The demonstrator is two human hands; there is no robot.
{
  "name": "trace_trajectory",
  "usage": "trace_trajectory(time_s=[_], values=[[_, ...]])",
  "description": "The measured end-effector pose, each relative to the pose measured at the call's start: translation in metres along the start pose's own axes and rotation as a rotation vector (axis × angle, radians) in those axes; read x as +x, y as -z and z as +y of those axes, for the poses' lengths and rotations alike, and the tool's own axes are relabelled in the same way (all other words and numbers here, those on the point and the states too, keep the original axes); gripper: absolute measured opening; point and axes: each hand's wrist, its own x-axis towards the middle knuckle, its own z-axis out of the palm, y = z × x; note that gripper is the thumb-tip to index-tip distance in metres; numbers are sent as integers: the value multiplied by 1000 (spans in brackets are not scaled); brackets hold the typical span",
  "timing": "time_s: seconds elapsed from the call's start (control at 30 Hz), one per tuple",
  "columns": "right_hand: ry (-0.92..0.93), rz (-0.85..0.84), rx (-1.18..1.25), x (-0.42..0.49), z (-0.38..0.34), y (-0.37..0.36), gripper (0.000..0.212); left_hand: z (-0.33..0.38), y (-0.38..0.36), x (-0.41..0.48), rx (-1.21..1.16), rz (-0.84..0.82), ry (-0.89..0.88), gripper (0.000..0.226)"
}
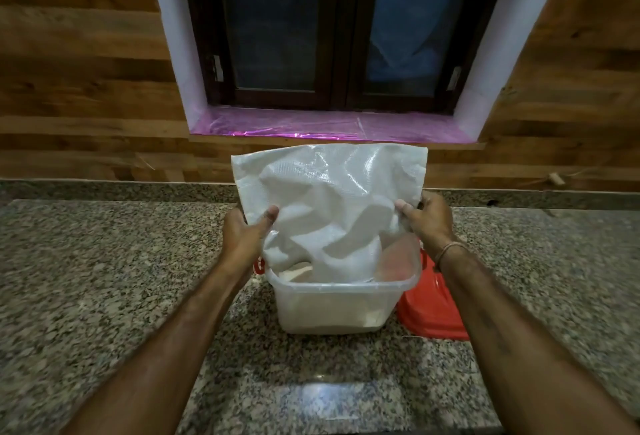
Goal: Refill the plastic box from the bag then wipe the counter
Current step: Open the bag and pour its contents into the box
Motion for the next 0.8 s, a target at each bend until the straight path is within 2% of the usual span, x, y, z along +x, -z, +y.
trace_trajectory(time_s=[0.1, 0.13, 0.23, 0.3, 0.43, 0.53, 0.6, 0.67, 0.8], values=[[-122, 0, 187, 6, -2, -7, 6, -2, 3, -8, 46, -212, 17, 36], [-155, -22, 253, 6, -5, -7, 1, -4, 5, -9, 100, -235, -1, 35], [-150, -86, 342, 8, -11, -7, 7, -11, 9, -5, 231, -141, -90, 30], [-146, -94, 341, 9, -14, -10, 12, -12, 10, -2, 237, -56, -121, 28], [-135, -91, 341, 11, -15, -16, 23, -13, 8, -5, 201, -51, -96, 24], [-130, -358, 482, 7, -13, -6, 28, -17, 2, -12, 114, -75, -89, 28], [-104, -483, 451, 5, -8, -1, 26, -19, -1, -15, 62, -68, -63, 34], [-80, -469, 367, 9, -4, 2, 21, -21, -7, -15, 97, -41, -25, 34], [-81, -437, 323, 20, -7, 9, 27, -17, -7, -4, 120, -72, 61, 28]])
